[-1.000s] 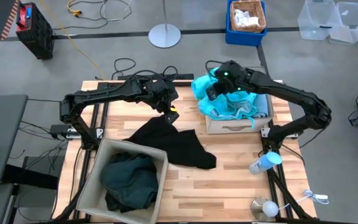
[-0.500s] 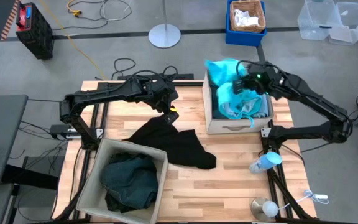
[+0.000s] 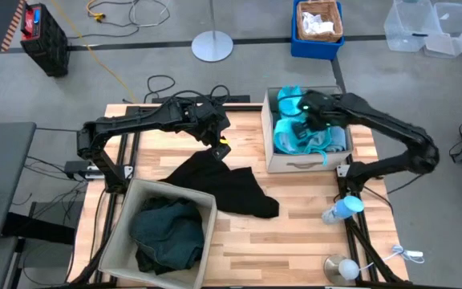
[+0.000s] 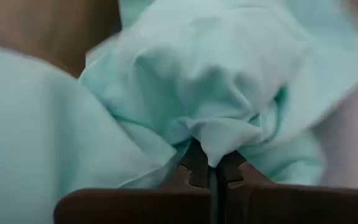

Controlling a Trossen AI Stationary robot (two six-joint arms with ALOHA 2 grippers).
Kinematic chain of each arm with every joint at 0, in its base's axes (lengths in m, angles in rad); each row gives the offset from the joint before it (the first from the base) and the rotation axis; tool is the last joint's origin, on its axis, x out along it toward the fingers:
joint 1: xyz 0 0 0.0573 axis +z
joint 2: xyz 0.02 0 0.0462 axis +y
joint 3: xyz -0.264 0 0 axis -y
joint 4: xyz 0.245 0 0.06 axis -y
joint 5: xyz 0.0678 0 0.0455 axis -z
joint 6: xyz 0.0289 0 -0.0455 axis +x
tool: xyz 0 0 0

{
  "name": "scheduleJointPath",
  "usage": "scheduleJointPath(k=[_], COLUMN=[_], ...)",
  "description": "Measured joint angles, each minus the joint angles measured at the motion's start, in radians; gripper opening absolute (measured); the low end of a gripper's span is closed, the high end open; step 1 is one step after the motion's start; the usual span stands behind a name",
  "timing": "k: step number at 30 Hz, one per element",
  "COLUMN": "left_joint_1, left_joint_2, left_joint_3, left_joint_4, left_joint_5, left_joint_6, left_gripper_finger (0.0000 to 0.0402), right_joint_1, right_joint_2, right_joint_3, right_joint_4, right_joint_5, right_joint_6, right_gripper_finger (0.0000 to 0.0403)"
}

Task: Sort clothes
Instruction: Put the light shorts into the top laundry bin

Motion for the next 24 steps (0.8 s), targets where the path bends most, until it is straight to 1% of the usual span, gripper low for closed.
scheduleJointPath(k=[2,5,10,13,19,24], left_joint_1=[0.000,0.000,0.000,0.000,0.000,0.000], left_joint_2=[0.000,0.000,0.000,0.000,0.000,0.000], left_joint_3=[0.000,0.000,0.000,0.000,0.000,0.000], left_joint_4=[0.000,0.000,0.000,0.000,-0.002,-0.002], left_joint_5=[0.000,0.000,0.000,0.000,0.000,0.000], left_joint_6=[0.000,-0.001,-0.002,-0.002,-0.006,-0.007], left_gripper_finger=[0.0080,0.0080,0.0080,0.0080,0.0080,0.0080], right_joint_1=[0.001,0.000,-0.004,-0.004,-0.007,0.009], right_joint_2=[0.062,0.160,0.303,0.377,0.495,0.547], right_joint_3=[0.000,0.000,0.000,0.000,0.001,0.002], right_joint_4=[-0.031,-0.052,0.034,0.059,0.078,0.114], right_joint_5=[-0.038,-0.045,-0.091,-0.099,-0.101,-0.105], right_joint_6=[-0.004,-0.008,-0.056,-0.060,-0.107,-0.112], right_gripper_finger=[0.0002,0.0002,0.0002,0.0002,0.0002,0.0005])
